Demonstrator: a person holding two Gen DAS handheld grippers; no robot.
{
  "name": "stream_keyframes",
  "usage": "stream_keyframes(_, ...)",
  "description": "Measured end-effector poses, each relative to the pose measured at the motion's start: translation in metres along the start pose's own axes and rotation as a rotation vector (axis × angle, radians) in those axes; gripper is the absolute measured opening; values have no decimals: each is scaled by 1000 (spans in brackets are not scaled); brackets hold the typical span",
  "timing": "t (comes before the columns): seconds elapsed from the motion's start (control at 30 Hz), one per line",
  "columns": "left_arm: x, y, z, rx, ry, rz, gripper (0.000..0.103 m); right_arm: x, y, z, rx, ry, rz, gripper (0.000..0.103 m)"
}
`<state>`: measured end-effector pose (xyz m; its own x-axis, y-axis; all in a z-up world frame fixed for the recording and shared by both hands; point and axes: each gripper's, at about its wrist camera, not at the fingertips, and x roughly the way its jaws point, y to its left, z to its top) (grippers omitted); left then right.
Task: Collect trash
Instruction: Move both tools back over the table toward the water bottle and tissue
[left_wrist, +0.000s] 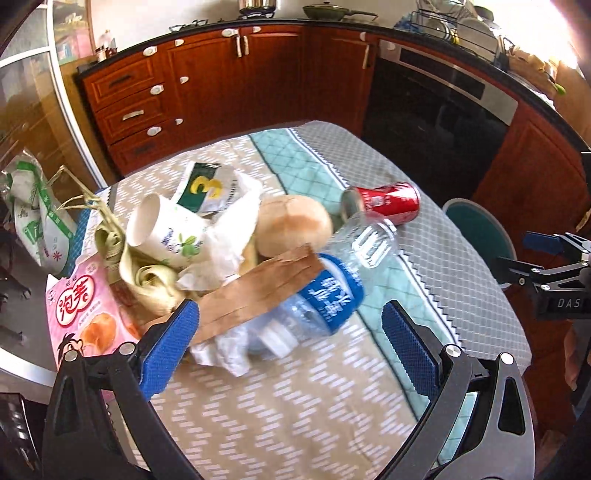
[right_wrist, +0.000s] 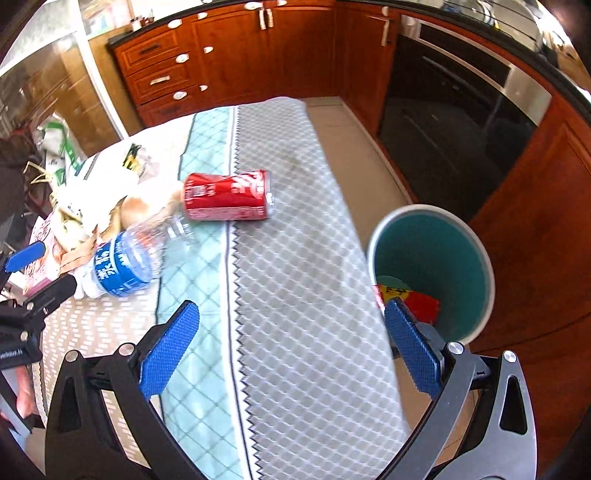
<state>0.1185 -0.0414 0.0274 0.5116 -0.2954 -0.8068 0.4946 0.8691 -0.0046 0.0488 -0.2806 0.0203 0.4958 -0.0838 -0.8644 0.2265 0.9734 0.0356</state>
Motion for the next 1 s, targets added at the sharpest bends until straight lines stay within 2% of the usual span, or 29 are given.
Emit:
stream_keyframes(0.17, 5, 36, -1, -30, 5, 18, 99, 8, 19, 14, -52, -2, -17, 96)
stream_keyframes(0.47, 23, 53, 30, -59, -2, 7, 99, 44, 19, 61, -167, 38, -52, 96)
stream_keyframes(0.53, 29, 58, 36, -65, 5, 3, 95, 49, 14, 65, -159, 55, -44, 96)
stream_keyframes(0.7, 47, 56, 42, -64, 38, -18, 75, 57, 15, 58, -142, 78, 15, 96)
stream_keyframes(0.93, 77, 47, 44, -52, 86, -22, 67, 61, 28, 45, -146, 88, 45, 96)
stream_keyframes(1.0, 85, 50, 45, -54, 102, -22, 59, 61, 31, 43, -140, 92, 52, 96)
